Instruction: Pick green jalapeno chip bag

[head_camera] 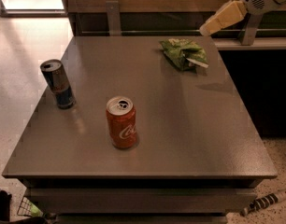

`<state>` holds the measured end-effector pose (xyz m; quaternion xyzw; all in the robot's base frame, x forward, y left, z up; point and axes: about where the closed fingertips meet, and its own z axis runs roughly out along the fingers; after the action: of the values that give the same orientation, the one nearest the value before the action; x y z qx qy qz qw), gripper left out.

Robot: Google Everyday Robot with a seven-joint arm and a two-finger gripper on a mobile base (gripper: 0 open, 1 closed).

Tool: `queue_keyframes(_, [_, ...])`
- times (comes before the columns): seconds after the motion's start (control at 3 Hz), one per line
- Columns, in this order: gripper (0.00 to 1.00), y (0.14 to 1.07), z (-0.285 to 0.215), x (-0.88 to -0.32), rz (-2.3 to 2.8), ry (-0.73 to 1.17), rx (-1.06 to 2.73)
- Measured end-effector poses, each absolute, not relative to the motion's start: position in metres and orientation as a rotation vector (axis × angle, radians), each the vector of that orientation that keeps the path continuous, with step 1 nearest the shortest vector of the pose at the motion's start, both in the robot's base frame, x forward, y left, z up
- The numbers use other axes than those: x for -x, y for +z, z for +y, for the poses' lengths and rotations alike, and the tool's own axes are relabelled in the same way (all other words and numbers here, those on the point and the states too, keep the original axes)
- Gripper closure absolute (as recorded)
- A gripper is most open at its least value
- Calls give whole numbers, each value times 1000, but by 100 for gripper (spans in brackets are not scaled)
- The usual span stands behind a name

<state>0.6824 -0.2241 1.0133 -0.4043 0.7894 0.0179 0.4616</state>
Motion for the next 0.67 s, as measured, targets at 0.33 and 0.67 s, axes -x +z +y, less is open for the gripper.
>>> queue_keyframes(0.33, [0, 1006, -209, -715, 1954, 106, 846])
queue_keyframes(0.67, [0, 1006, -209, -715, 1954, 106, 846])
